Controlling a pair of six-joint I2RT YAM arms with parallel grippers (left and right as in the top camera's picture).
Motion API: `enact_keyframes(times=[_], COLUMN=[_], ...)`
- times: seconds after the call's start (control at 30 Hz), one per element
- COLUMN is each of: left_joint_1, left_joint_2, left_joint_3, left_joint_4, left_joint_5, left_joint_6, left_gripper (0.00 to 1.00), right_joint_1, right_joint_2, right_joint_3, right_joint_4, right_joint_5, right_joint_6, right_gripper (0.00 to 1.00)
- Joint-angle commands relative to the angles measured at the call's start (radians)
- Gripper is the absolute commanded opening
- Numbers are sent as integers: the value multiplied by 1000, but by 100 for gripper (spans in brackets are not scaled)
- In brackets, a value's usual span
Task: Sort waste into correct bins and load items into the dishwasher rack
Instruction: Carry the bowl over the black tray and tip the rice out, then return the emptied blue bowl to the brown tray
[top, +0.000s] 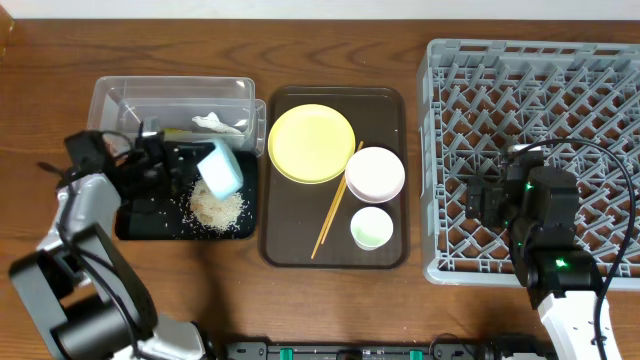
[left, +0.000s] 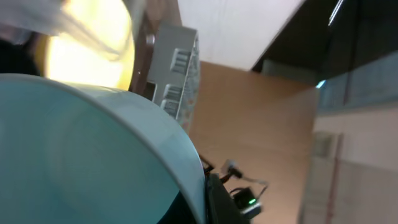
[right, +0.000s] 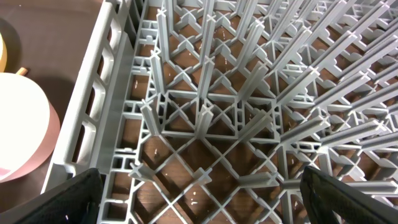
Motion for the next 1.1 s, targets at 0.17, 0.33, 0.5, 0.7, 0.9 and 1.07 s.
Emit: enact_keyframes(times=[0.17, 0.33, 0.5, 0.7, 0.9, 1.07], left_joint_1=[-337, -602, -838, -994, -1027, -1041], left_joint_2=[-251, -269, -223, -154, -100, -98], left_joint_3=[-5, -5, -5, -5, -5, -5], left_joint_4=[8, -23, -59, -60, -63, -50], left_joint_5=[-504, -859, -1205, -1444, -1458, -1458], left_joint_6=[58, 92, 181, 234, 233, 233], left_gripper=[6, 6, 6, 6, 6, 11], right_joint_1=[8, 8, 8, 8, 8, 8], right_joint_2=[-1, -1, -1, -1, -1, -1], right_joint_3=[19, 19, 19, 19, 19, 19], right_joint_4=[-1, -1, -1, -1, -1, -1], right_joint_5=[-4, -4, -4, -4, -4, -5], right_joint_6=[13, 13, 13, 13, 13, 13], right_gripper=[99, 99, 99, 99, 99, 99])
